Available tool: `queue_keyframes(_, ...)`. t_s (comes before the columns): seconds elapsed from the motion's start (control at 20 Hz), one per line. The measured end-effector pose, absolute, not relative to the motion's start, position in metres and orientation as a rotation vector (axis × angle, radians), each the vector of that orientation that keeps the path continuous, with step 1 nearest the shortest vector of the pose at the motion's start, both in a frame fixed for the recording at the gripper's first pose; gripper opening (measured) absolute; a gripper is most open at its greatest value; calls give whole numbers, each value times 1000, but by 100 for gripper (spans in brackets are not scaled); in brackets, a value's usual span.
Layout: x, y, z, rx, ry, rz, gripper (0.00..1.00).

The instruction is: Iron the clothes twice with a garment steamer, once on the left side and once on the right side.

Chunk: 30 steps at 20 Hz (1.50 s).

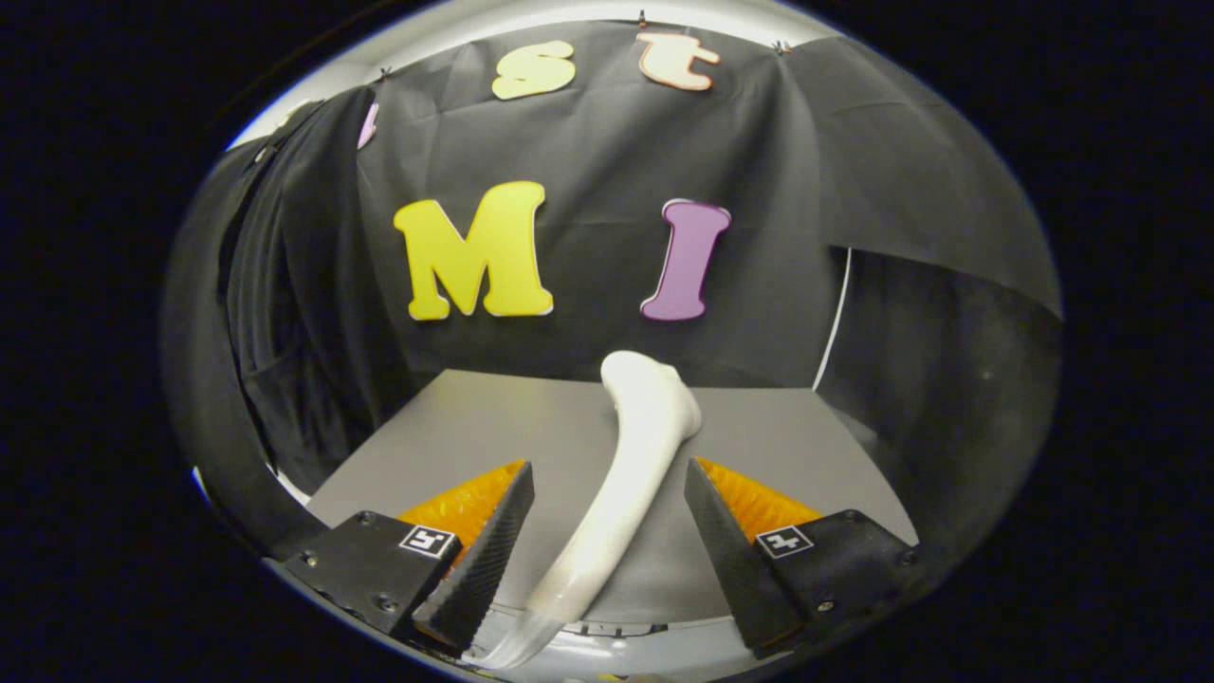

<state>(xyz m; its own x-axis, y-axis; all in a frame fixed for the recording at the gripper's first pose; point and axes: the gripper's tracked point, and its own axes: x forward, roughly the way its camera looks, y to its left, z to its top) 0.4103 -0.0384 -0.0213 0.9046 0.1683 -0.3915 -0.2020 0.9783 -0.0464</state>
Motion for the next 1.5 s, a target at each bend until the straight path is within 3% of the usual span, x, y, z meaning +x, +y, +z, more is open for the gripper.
queue_keyframes(0.25,424,-47,-63,-81,499,175,97)
queue_keyframes(0.5,424,-40,-74,-15,533,198,71)
queue_keyframes(0.75,424,-41,-71,32,536,179,63)
queue_keyframes(1.0,410,-22,-50,21,489,173,42)
queue_keyframes(1.5,315,60,76,82,186,148,37)
